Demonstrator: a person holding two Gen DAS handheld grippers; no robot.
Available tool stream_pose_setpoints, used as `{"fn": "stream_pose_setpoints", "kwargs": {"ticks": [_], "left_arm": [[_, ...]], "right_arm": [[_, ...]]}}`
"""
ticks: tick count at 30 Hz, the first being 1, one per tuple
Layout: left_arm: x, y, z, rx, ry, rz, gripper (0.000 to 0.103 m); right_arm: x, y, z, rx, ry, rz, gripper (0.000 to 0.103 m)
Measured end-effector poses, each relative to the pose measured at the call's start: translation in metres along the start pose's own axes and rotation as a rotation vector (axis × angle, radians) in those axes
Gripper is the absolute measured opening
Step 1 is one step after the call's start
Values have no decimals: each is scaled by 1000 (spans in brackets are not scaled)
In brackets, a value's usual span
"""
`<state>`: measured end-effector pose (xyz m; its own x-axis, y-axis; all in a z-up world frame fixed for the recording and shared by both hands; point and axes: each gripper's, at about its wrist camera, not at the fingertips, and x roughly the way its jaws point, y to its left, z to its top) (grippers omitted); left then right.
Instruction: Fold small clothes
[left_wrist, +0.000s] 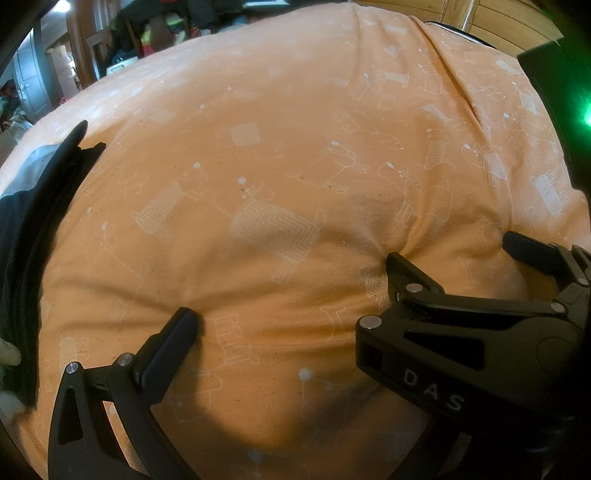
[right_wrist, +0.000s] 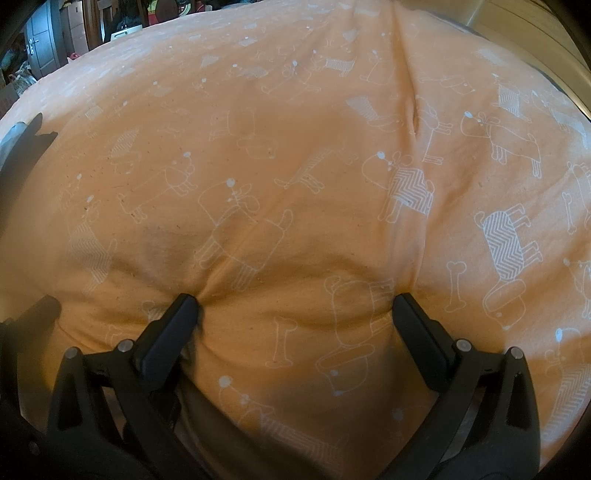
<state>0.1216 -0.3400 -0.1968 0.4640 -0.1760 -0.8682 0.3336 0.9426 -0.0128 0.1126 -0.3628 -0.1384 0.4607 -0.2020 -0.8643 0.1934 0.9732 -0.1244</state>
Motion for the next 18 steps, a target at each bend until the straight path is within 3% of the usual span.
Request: {"fn": "stream_pose_setpoints", "kwargs": {"ticks": [18], "left_arm": [[-1,-4,0,-5,0,3,103]], "right_arm": [[1,1,0,-4,-7,-8,103]]}}
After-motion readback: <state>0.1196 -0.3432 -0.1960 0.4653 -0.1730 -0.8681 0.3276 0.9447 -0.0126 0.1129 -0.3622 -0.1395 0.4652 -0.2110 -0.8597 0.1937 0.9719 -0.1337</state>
